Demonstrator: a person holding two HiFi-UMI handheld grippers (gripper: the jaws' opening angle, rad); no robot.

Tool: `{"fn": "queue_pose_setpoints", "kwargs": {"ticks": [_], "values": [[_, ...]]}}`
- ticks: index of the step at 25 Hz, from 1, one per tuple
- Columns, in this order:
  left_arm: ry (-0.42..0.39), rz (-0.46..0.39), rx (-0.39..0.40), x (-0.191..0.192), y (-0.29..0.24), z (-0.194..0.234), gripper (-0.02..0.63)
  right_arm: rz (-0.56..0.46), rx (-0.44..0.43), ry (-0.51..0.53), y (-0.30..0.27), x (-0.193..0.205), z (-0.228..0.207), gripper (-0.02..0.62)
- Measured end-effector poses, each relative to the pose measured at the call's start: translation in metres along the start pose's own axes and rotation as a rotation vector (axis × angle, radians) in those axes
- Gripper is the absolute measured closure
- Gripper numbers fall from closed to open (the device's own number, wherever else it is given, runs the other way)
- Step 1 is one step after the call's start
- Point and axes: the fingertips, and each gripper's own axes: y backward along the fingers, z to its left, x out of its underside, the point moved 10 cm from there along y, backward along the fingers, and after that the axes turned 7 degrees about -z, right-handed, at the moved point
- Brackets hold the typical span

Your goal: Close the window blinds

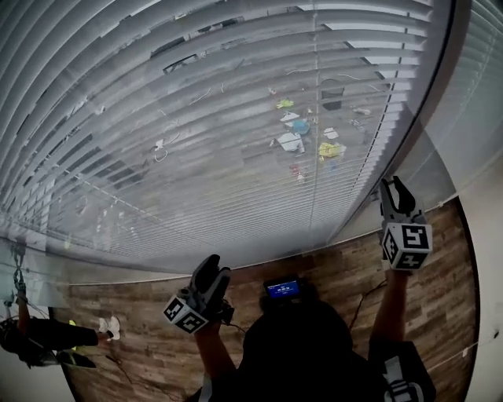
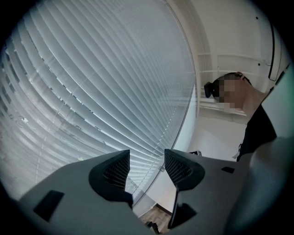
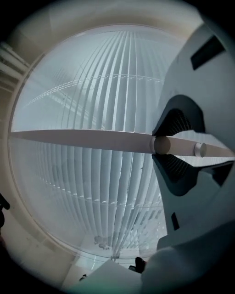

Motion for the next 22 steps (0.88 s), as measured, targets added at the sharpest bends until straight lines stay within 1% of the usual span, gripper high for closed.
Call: {"fn": "queue_pose_setpoints", "kwargs": {"ticks": [5,8,10,13,16,17,20,21,22], "values": [[-0.005,0.0,-0.062,0.013,0.005,-0.015,0.353,-0.065,-0.067,0.049,-0.003,0.015,-0.004,0.463],[0.008,0.011,-0.137,0.016,0.023,-0.033,0.354,-0.118,-0.066,0.073,0.016,0.018,-0.006,0.432],[0.016,0.024,-0.193,0.009,0.037,-0.047,0.354,-0.123,-0.082,0.039,0.026,0.018,-0.007,0.431],[0.012,0.041,-0.246,-0.001,0.053,-0.062,0.354,-0.095,-0.13,-0.121,0.033,0.038,-0.013,0.431],[-0.006,0.047,-0.259,-0.005,0.047,-0.078,0.354,-0.085,-0.188,-0.341,0.042,0.06,-0.034,0.431],[-0.014,0.049,-0.255,-0.003,0.042,-0.081,0.356,-0.091,-0.203,-0.43,0.047,0.069,-0.043,0.431],[-0.037,0.044,-0.224,0.015,0.041,-0.091,0.418,-0.136,-0.227,-0.703,0.076,0.104,-0.067,0.431],[-0.038,0.035,-0.204,0.025,0.049,-0.097,0.42,-0.157,-0.232,-0.766,0.093,0.111,-0.072,0.433],[-0.035,0.021,-0.18,0.037,0.059,-0.104,0.42,-0.175,-0.235,-0.804,0.111,0.113,-0.076,0.433]]}}
